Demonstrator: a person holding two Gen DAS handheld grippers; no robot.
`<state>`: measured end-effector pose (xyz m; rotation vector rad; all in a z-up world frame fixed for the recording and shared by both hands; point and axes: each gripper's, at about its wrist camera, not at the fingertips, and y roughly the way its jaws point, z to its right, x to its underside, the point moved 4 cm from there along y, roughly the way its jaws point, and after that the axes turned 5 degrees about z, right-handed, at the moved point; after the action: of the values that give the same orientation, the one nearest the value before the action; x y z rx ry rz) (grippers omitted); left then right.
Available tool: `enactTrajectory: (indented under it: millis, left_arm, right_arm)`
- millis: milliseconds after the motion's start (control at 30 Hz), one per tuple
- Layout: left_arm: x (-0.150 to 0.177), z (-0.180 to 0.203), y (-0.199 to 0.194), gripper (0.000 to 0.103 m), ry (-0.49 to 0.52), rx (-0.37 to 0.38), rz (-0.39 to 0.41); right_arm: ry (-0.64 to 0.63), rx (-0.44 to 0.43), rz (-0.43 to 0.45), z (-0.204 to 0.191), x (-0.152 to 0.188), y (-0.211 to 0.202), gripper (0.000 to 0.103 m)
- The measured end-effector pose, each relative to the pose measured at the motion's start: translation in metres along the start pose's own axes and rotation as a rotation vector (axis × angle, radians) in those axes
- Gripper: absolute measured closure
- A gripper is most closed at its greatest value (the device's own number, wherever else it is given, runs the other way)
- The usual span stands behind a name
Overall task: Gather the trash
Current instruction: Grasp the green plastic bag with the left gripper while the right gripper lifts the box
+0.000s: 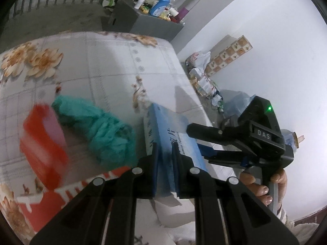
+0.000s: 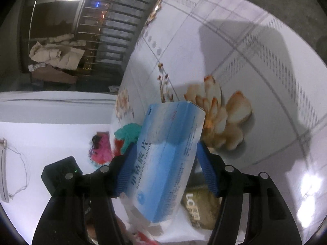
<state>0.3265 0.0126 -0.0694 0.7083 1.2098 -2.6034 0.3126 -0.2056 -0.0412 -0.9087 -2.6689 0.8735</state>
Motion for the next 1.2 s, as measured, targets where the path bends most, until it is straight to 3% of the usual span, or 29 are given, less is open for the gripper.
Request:
enactTrajectory:
  millis: [167,333,467,600,900,1000,1200]
  left_arm:
    - [-0.026,0.013,0.008,0.091,0.02,0.007,0.056]
    - [-0.037,0.001,-0.005,0.09,0.011,-0.046,0.084]
    - [-0.033,-0.022,-0.02,0.071,-0.015,-0.147,0.054]
    - [-0.035,-0.049,-0.022,0.065,-0.055,-0.219,0.021]
    - [-0.042,-0.067,-0.003,0.059,-0.184,-0.153,-0.044]
    - [-0.04,-0.068,-0.001,0.056,-0.224,-0.143,-0.048]
    - [-0.046,-0.062,0.007,0.056,-0.247,-0.143,-0.051]
  right_arm:
    - [-0.081,0.035,0.025,-0.015,-0.03,0.009,0.046]
    - [-0.134,0.115,0.107,-0.012,-0.047,0.01,0.046]
    - [-0.203,0.148,0.121,-0.012,-0.033,0.004,0.046]
    - [-0.411,0.255,0.094,-0.028,-0.012,0.012,0.034]
    - [-0.674,0.429,-0.026,-0.042,0.015,0.052,0.029]
    - [-0.737,0.448,-0.048,-0.046,0.02,0.063,0.024]
    - [-0.75,0.439,-0.056,-0.047,0.019,0.065,0.025]
